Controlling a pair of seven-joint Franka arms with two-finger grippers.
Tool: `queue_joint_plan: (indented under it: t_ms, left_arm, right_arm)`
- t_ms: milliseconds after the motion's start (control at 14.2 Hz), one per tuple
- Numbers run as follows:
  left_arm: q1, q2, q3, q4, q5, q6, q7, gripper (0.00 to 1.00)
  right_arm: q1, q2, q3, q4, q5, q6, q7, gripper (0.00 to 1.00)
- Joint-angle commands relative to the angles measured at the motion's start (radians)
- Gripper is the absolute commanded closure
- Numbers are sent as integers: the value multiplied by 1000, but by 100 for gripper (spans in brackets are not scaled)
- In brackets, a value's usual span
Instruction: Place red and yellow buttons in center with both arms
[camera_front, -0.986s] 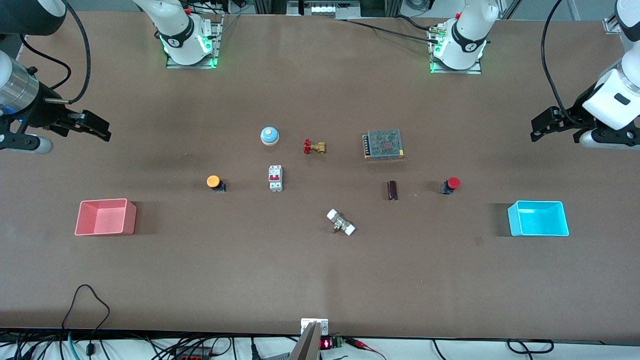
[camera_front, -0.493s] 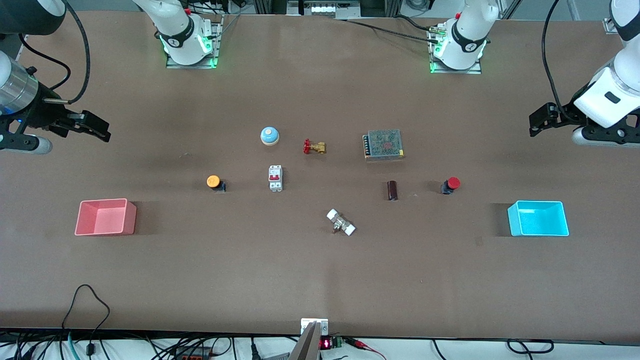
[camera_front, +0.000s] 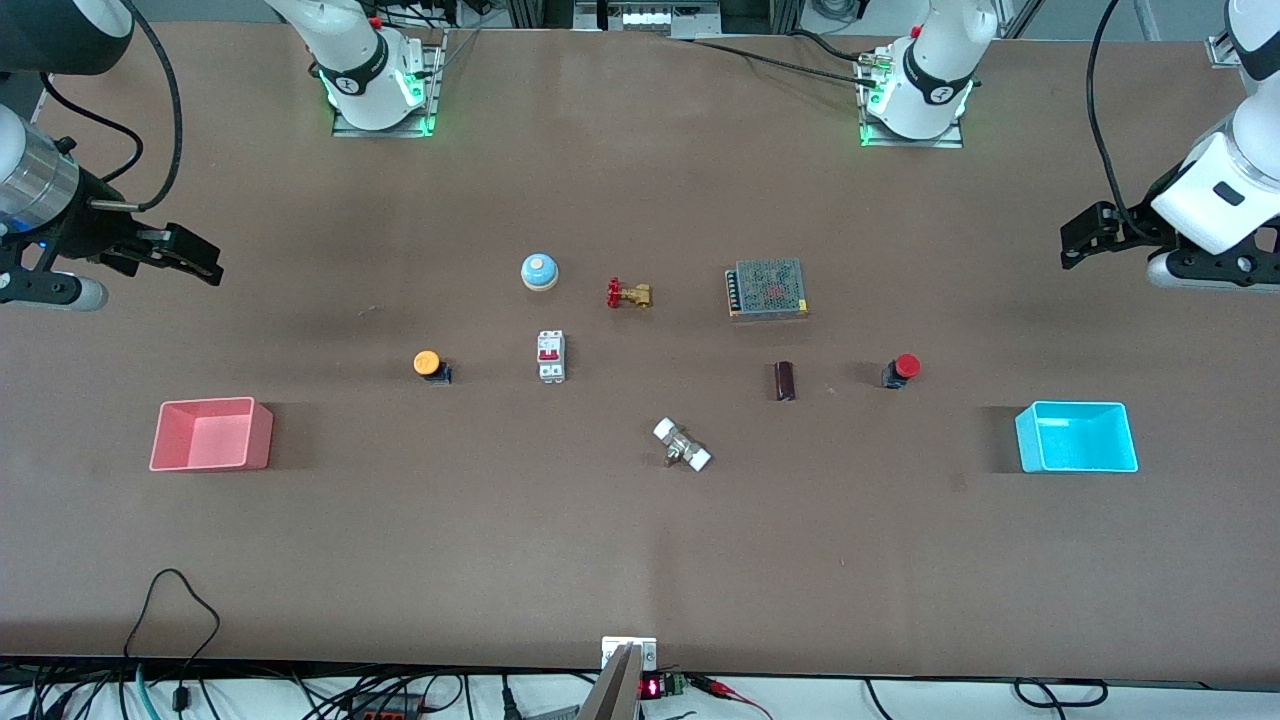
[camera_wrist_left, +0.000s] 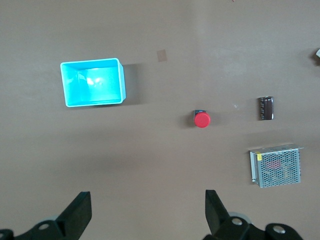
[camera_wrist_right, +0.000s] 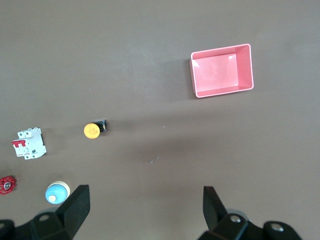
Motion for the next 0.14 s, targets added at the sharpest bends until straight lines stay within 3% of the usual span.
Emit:
queue_joint_plan:
  t_ms: [0,70]
  left_arm:
    - [7,4,-2,18,-19,-21,21,0]
    - [7,4,-2,18,-18,-21,21,0]
  right_arm:
    - [-1,8,2,23,15,-14,-16,0]
    - [-1,8,2,23,15,-14,-16,0]
